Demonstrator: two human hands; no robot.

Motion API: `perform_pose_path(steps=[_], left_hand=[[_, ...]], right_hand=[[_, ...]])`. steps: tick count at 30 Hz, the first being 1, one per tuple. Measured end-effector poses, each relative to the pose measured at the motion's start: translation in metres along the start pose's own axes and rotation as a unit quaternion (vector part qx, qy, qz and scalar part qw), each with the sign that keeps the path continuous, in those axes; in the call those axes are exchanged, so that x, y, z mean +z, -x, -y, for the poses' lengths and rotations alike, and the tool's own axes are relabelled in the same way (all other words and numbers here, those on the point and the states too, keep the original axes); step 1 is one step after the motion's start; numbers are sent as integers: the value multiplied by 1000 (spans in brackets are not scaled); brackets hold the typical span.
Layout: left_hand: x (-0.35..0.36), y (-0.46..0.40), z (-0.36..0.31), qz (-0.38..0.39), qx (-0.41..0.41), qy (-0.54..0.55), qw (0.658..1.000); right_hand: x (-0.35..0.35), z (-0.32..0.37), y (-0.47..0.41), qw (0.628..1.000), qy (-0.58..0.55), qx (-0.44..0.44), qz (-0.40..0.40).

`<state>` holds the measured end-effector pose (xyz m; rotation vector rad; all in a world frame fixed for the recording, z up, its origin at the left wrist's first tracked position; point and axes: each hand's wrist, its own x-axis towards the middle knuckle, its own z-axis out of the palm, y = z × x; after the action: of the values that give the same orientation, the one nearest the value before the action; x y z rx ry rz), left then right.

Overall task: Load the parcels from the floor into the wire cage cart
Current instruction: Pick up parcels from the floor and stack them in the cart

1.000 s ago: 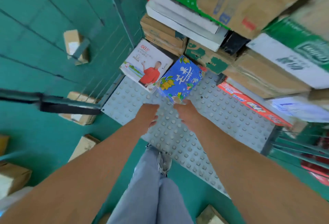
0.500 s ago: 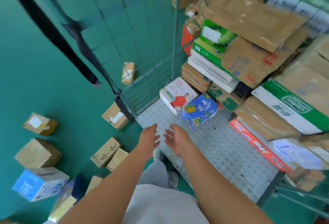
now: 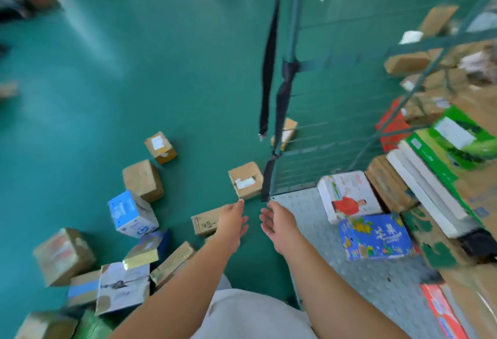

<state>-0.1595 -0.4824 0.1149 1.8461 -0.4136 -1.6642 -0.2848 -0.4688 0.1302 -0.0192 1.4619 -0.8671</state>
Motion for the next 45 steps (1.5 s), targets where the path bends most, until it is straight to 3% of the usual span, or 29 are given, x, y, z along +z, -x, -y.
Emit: perform_pose_path(steps=[9, 20, 36, 45], left_hand=[[-135, -43, -51, -75, 0, 113, 991], [-296, -98, -117, -132, 1, 257, 957], [-432, -126, -85, -219, -52, 460, 859], [-494, -164, -81, -286, -74, 570, 767]], right_hand=[[148, -26, -4, 990, 129, 2, 58], [338, -66, -14, 947, 296, -22, 120], [479, -145, -15, 853, 492, -22, 175], [575, -180, -56, 763, 606, -11, 224]])
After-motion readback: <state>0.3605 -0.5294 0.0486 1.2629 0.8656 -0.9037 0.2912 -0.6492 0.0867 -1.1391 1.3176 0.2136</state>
